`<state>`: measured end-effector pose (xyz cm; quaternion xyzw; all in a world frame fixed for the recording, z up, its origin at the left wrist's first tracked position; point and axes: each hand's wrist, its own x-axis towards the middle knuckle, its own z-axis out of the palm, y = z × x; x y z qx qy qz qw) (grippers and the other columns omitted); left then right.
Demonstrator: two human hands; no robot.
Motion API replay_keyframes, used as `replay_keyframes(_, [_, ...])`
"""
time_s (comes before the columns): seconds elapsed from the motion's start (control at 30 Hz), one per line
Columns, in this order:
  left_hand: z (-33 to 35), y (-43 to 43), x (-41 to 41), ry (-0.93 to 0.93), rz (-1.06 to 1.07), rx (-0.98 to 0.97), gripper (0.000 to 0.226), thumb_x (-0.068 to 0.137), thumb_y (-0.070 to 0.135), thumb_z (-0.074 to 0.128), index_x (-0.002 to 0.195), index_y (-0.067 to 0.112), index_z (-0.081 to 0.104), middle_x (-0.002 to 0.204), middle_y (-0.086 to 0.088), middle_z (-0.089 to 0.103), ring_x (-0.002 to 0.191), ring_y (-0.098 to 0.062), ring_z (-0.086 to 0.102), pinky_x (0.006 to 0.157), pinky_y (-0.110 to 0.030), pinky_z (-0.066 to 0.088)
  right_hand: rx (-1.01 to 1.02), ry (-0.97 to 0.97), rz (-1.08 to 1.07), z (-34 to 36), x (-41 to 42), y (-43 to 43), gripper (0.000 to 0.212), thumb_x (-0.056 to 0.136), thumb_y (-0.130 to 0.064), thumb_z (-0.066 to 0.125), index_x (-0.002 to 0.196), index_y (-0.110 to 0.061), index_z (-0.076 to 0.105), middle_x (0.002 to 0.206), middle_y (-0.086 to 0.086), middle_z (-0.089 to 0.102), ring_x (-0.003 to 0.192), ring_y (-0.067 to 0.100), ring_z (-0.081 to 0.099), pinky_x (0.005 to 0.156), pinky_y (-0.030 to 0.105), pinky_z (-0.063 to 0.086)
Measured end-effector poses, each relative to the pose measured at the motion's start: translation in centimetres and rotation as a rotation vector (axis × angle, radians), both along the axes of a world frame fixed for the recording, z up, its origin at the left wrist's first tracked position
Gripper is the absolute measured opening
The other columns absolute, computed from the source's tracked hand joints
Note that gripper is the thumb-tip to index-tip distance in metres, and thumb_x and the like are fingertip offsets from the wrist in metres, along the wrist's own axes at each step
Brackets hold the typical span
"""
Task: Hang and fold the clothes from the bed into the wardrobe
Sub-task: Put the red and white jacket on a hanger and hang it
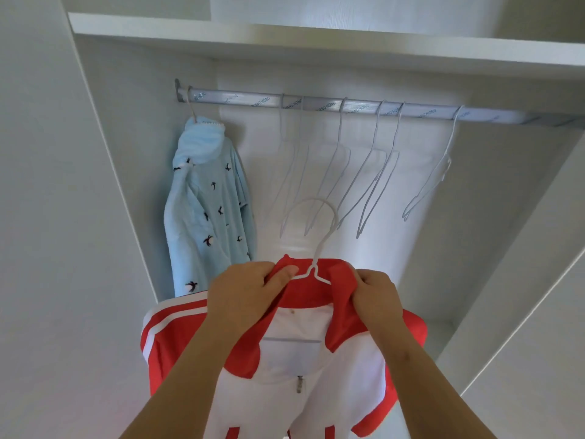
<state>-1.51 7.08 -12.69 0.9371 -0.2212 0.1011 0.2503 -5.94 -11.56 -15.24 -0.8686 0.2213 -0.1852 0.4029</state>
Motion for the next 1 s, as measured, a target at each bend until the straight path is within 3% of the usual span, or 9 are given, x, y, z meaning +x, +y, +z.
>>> replay_keyframes(0.13, [0.1, 0.9, 0.8, -0.015, 0.147, -0.152, 0.061, 0.076, 0.072, 0.016, 0.059, 0.025, 0.052, 0.059, 0.007, 0.054, 0.06, -0.012, 0.052, 0.059, -0.024, 0.038, -0.089, -0.028, -0.017, 0.0, -0.7, -0.9, 0.055, 0.096, -0.046, 0.034, 0.069, -0.007, 0.063, 0.054, 0.0, 0.053, 0.05, 0.012, 0.045, 0.051, 0.023, 0.037])
replay_keyframes(0.23, [0.0, 1.4, 1.4, -0.046, 0.267, -0.237, 0.052, 0.087, 0.061, 0.03, 0.059, 0.025, 0.054, 0.057, 0.008, 0.052, 0.058, -0.013, 0.048, 0.062, -0.027, 0.036, -0.117, 0.002, -0.065, -0.4, -1.0, -1.7, 0.056, 0.098, -0.042, 0.033, 0.076, -0.001, 0.065, 0.063, 0.012, 0.061, 0.055, 0.017, 0.049, 0.057, 0.027, 0.041])
replay_keyframes(0.33, [-0.1, 1.2, 1.6, -0.065, 0.303, -0.284, 0.053, 0.09, 0.056, 0.033, 0.061, 0.019, 0.056, 0.057, 0.004, 0.053, 0.055, -0.008, 0.045, 0.06, -0.027, 0.034, -0.128, -0.003, -0.094, -0.6, -0.9, -1.7, 0.057, 0.098, -0.041, 0.034, 0.073, 0.003, 0.061, 0.063, 0.016, 0.057, 0.056, 0.02, 0.045, 0.057, 0.029, 0.039])
replay_keyframes(0.47, [-0.4, 0.5, 1.7, -0.028, 0.333, -0.312, 0.05, 0.093, 0.052, 0.031, 0.066, 0.017, 0.054, 0.062, 0.004, 0.053, 0.058, -0.01, 0.045, 0.058, -0.026, 0.031, 0.08, -0.153, 0.051, 0.7, -0.8, -0.3, 0.052, 0.096, -0.047, 0.034, 0.057, -0.018, 0.053, 0.052, -0.008, 0.053, 0.054, 0.007, 0.049, 0.057, 0.022, 0.036])
replay_keyframes(0.53, [-0.6, -0.1, 1.5, -0.03, 0.346, -0.31, 0.047, 0.095, 0.049, 0.03, 0.073, 0.015, 0.054, 0.065, 0.003, 0.053, 0.061, -0.012, 0.047, 0.056, -0.025, 0.03, 0.059, -0.105, 0.2, 1.3, -0.6, 0.9, 0.049, 0.094, -0.053, 0.033, 0.057, -0.026, 0.05, 0.052, -0.014, 0.053, 0.054, 0.001, 0.049, 0.057, 0.019, 0.035])
replay_keyframes(0.67, [-0.6, -0.2, 1.3, 0.04, 0.226, -0.304, 0.04, 0.097, 0.044, 0.03, 0.084, 0.016, 0.055, 0.076, 0.001, 0.059, 0.074, -0.017, 0.055, 0.069, -0.027, 0.037, -0.183, 0.065, 0.27, 1.5, -0.1, 1.3, 0.055, 0.091, -0.059, 0.037, 0.05, -0.022, 0.035, 0.038, -0.011, 0.04, 0.045, 0.005, 0.039, 0.049, 0.02, 0.028])
replay_keyframes(0.8, [0.0, 0.1, 1.5, 0.268, -0.014, -0.245, 0.034, 0.098, 0.038, 0.034, 0.097, 0.02, 0.063, 0.091, 0.003, 0.063, 0.086, -0.014, 0.057, 0.078, -0.024, 0.037, -0.026, 0.105, 0.163, 0.8, 0.0, 0.6, 0.06, 0.089, -0.055, 0.046, 0.044, -0.019, 0.031, 0.03, -0.008, 0.031, 0.043, 0.011, 0.034, 0.053, 0.025, 0.033])
replay_keyframes(0.9, [-0.2, 0.2, 1.4, 0.271, 0.017, -0.383, 0.024, 0.099, 0.027, 0.038, 0.091, 0.028, 0.061, 0.086, 0.012, 0.06, 0.08, -0.007, 0.054, 0.071, -0.021, 0.039, 0.034, 0.139, 0.105, 0.0, -0.1, 0.4, 0.059, 0.089, -0.053, 0.049, 0.044, -0.018, 0.032, 0.034, -0.008, 0.031, 0.044, 0.013, 0.035, 0.055, 0.027, 0.036])
replay_keyframes(1.0, [-0.5, 0.5, 1.3, 0.265, 0.078, -0.525, 0.024, 0.098, 0.02, 0.04, 0.086, 0.028, 0.058, 0.086, 0.014, 0.059, 0.087, -0.008, 0.056, 0.077, -0.022, 0.041, 0.078, 0.141, 0.04, -0.6, -0.4, -0.5, 0.052, 0.089, -0.051, 0.048, 0.051, -0.017, 0.039, 0.047, -0.003, 0.039, 0.048, 0.015, 0.04, 0.058, 0.028, 0.039])
